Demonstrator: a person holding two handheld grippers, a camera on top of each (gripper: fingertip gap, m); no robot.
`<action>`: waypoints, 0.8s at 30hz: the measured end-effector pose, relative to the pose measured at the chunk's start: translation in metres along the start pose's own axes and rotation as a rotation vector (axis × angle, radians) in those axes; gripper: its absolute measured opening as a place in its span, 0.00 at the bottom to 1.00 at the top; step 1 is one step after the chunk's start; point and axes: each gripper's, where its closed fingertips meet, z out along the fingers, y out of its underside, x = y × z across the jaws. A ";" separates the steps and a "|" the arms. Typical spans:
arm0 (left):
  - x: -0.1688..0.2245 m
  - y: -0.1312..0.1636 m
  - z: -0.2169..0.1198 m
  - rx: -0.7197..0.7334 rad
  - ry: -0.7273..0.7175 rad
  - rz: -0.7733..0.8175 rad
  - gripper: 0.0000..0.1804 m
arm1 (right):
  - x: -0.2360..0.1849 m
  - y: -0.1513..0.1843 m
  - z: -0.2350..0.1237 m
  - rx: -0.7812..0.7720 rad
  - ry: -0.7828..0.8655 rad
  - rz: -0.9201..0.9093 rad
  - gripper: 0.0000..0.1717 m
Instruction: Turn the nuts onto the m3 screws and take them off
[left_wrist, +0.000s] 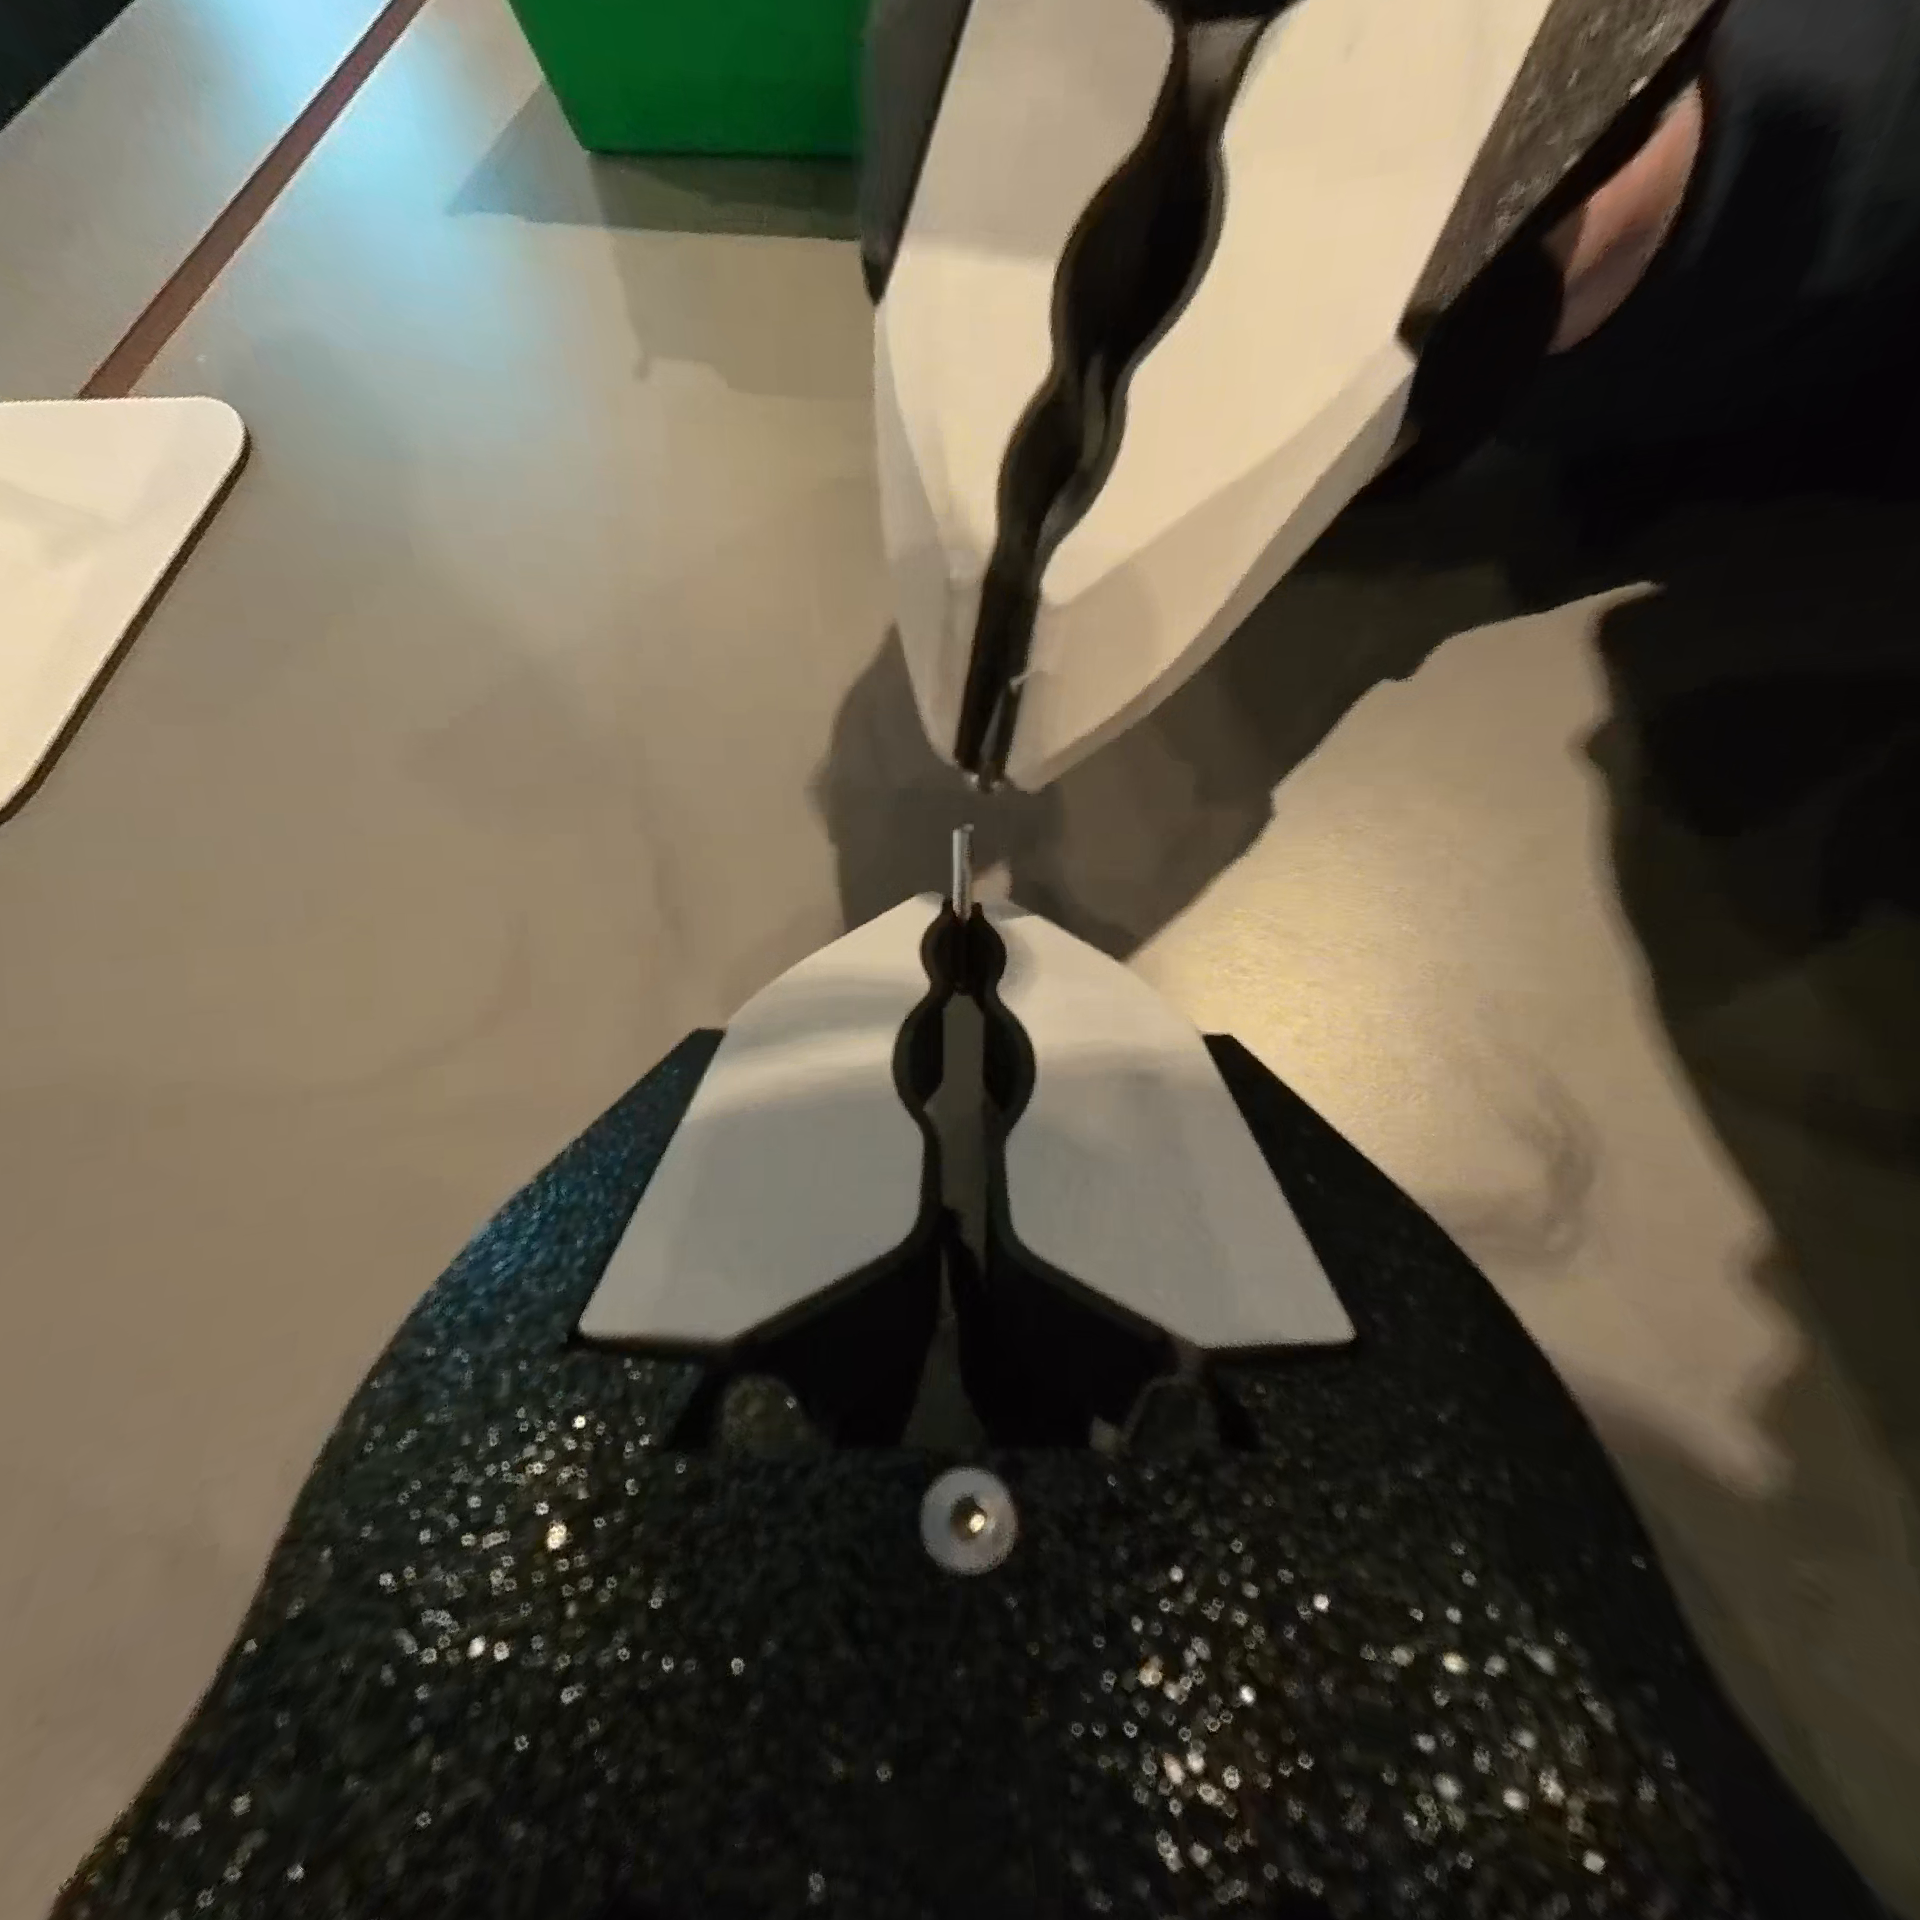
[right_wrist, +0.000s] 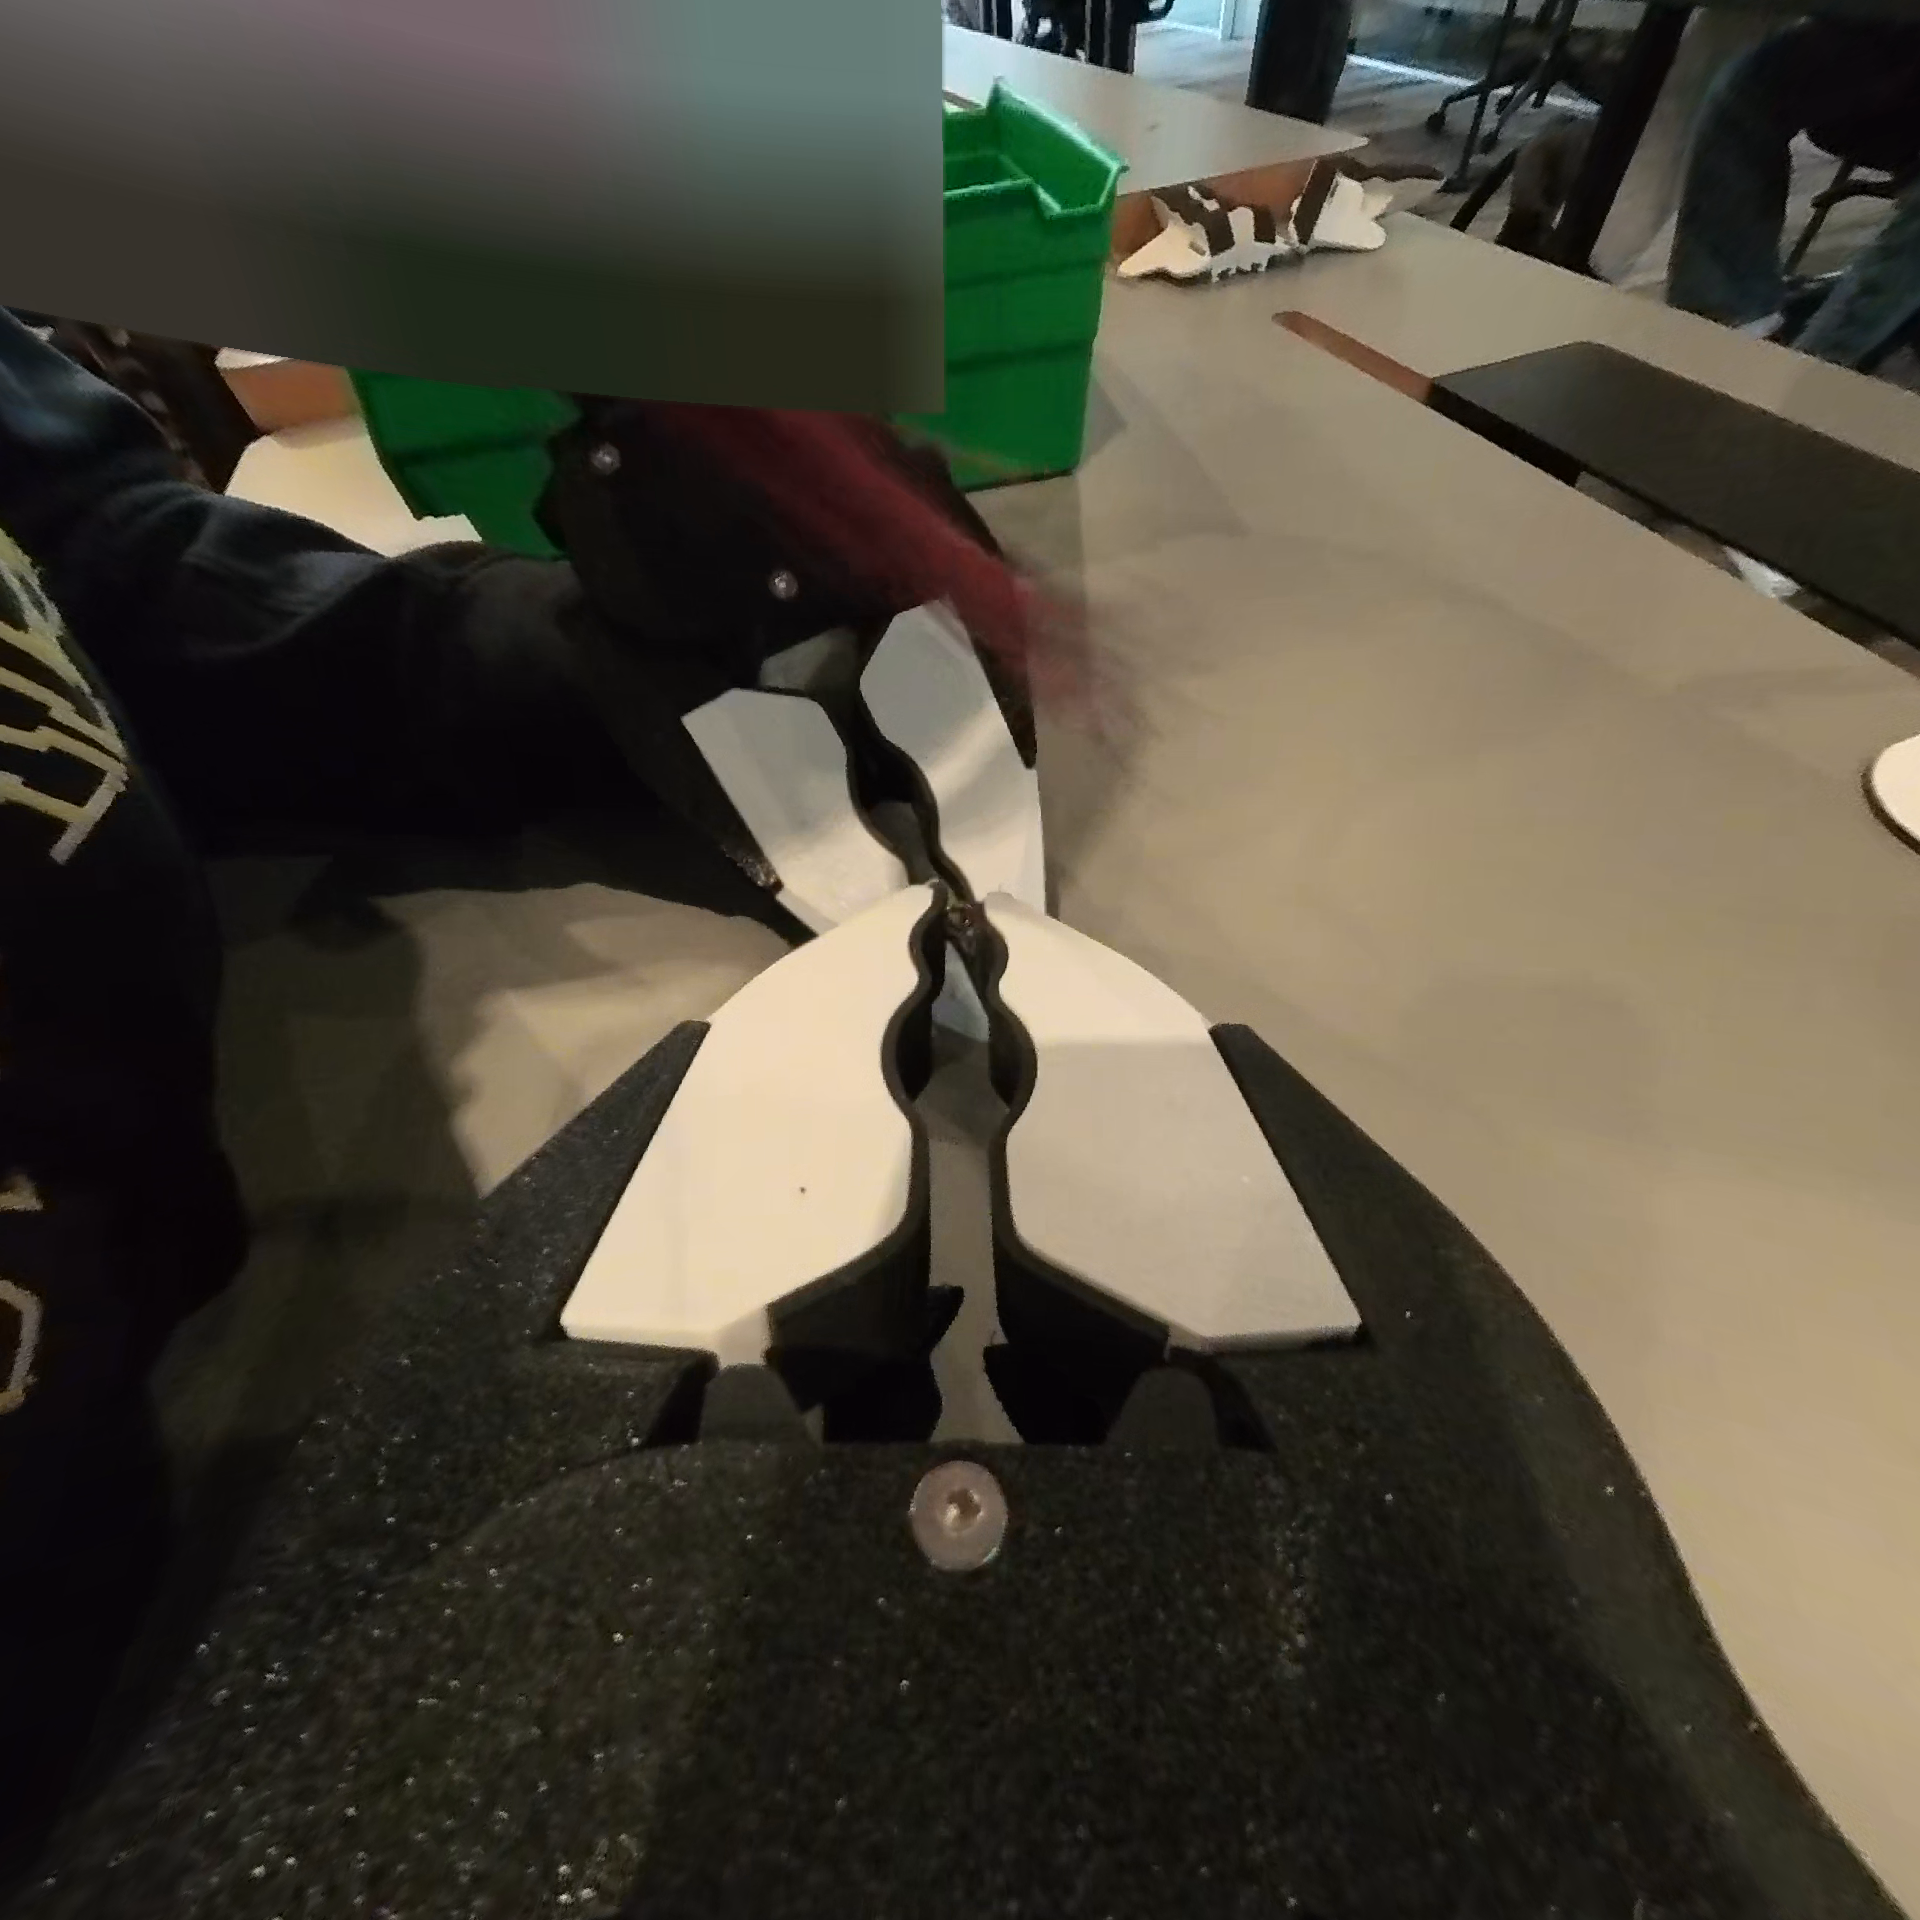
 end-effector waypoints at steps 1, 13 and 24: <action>0.002 0.000 0.000 0.001 0.016 0.007 0.01 | -0.001 0.000 0.001 0.000 -0.004 0.003 0.03; 0.006 -0.001 -0.001 0.013 0.049 0.006 0.01 | -0.003 0.007 0.002 -0.023 -0.032 -0.015 0.03; 0.007 -0.001 -0.001 0.009 0.055 0.011 0.00 | -0.004 0.007 0.002 -0.016 -0.044 -0.003 0.03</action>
